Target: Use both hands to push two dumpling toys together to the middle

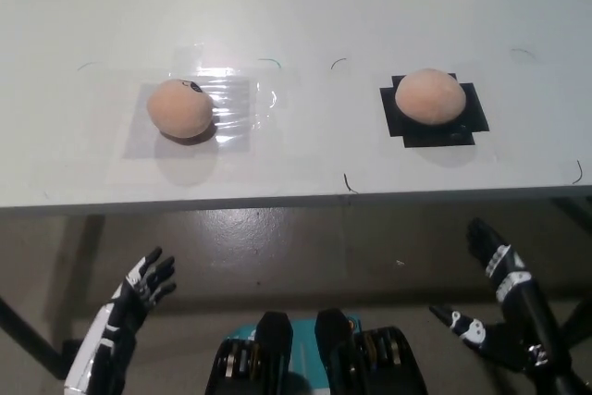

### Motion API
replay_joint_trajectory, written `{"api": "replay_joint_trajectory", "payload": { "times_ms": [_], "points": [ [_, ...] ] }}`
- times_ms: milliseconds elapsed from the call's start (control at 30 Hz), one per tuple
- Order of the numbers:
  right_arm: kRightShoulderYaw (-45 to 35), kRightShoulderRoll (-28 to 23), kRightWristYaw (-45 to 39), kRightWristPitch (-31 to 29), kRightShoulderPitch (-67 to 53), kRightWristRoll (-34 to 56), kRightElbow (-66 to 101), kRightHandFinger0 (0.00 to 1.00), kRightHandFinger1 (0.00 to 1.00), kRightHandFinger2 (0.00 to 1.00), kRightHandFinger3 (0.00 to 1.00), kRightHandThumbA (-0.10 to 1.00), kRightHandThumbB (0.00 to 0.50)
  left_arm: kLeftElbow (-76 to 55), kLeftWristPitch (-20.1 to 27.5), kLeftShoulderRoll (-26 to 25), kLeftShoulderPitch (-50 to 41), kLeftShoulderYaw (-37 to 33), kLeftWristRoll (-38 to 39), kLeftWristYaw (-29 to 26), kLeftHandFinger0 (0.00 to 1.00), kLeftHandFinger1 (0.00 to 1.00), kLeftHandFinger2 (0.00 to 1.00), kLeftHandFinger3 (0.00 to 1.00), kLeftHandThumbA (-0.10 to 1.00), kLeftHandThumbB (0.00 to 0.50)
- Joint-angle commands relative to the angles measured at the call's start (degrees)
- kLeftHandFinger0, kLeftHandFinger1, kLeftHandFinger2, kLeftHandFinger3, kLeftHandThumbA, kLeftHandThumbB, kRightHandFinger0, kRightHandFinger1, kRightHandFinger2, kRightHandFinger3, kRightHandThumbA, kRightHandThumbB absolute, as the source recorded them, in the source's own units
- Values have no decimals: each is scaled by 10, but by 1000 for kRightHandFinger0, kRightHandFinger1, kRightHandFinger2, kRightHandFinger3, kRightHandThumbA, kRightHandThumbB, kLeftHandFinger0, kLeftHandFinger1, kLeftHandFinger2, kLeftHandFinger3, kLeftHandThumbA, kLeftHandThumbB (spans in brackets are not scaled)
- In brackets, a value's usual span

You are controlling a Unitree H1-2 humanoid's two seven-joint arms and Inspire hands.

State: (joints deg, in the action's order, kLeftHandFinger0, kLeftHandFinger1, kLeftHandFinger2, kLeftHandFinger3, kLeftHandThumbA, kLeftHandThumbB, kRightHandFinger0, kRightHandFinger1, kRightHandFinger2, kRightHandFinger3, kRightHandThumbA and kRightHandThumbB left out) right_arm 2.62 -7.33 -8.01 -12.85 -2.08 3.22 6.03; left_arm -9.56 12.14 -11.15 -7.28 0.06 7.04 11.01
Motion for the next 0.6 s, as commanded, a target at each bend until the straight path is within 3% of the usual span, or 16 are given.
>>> {"api": "replay_joint_trajectory", "payload": {
  "times_ms": [0, 100, 233, 300, 367, 467, 567],
  "points": [
    [-20, -13, -3, -45, 42, 23, 17, 1000, 1000, 1000, 1000, 1000, 298, -40, 21, -10, 30, 13, 11, 0, 1000, 1000, 1000, 1000, 1000, 213],
    [-30, -20, -4, -36, 63, 29, 22, 1000, 1000, 1000, 1000, 1000, 270, -49, 13, -17, 60, 26, -3, -10, 1000, 1000, 1000, 1000, 1000, 247],
    [-48, -27, 8, -10, 102, 22, 27, 1000, 1000, 1000, 1000, 1000, 259, -55, -9, -30, 109, 41, 0, -8, 1000, 1000, 1000, 1000, 1000, 245],
    [-58, -33, 9, -3, 135, 27, 16, 1000, 1000, 1000, 1000, 1000, 213, -47, -17, -33, 151, 47, -2, -13, 1000, 1000, 1000, 1000, 1000, 220],
    [-65, -32, 13, 0, 155, 24, 7, 1000, 1000, 1000, 1000, 1000, 193, -39, -23, -34, 177, 50, -8, -17, 1000, 1000, 1000, 1000, 1000, 231],
    [-77, -37, 14, 11, 195, 33, -22, 1000, 1000, 1000, 1000, 1000, 220, -4, -18, -42, 221, 53, -11, -12, 1000, 1000, 1000, 1000, 1000, 251],
    [-87, -38, 20, 20, 238, 29, -59, 1000, 1000, 1000, 1000, 1000, 243, 28, -27, -50, 263, 55, -9, -7, 1000, 1000, 1000, 1000, 1000, 233]
  ]
}}
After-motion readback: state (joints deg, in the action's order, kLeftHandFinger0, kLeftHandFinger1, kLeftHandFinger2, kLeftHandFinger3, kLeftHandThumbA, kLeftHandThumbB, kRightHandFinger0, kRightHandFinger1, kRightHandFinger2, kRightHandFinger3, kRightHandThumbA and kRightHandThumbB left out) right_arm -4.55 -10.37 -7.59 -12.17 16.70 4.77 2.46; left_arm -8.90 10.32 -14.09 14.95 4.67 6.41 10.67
